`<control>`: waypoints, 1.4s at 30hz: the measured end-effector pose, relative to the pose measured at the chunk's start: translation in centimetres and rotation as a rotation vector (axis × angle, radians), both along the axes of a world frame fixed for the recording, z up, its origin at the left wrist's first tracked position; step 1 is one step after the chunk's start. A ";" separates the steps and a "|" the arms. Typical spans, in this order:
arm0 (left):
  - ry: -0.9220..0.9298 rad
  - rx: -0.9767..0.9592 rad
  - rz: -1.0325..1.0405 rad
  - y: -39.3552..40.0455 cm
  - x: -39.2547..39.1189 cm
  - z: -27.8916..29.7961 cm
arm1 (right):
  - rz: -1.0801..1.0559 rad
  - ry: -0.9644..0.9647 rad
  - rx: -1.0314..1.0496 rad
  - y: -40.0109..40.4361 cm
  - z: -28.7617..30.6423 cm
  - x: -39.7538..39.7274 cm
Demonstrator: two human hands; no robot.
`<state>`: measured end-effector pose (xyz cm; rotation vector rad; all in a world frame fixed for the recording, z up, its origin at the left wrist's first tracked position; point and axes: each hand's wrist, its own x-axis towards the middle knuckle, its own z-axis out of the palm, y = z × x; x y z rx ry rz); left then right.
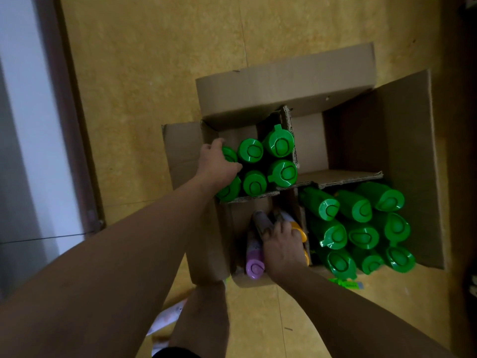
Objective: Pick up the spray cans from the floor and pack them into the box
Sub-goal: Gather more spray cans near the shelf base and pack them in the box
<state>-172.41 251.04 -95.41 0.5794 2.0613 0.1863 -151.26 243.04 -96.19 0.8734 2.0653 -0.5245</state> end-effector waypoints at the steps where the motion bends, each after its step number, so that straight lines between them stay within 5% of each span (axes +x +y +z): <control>1: 0.025 0.028 0.024 -0.2 0.0 0.0 | 0.019 0.006 0.002 0.0 -0.2 0.0; 19: 0.049 0.178 0.163 -2.9 -0.1 0.3 | 0.058 -0.103 0.006 0.0 -1.1 -2.4; 30: 0.218 0.221 0.304 -7.3 2.5 3.2 | 0.041 0.202 -0.056 3.1 2.0 -1.4; 42: 0.392 0.161 0.754 -23.8 11.0 6.2 | 0.407 0.444 -0.053 -1.2 7.0 -2.7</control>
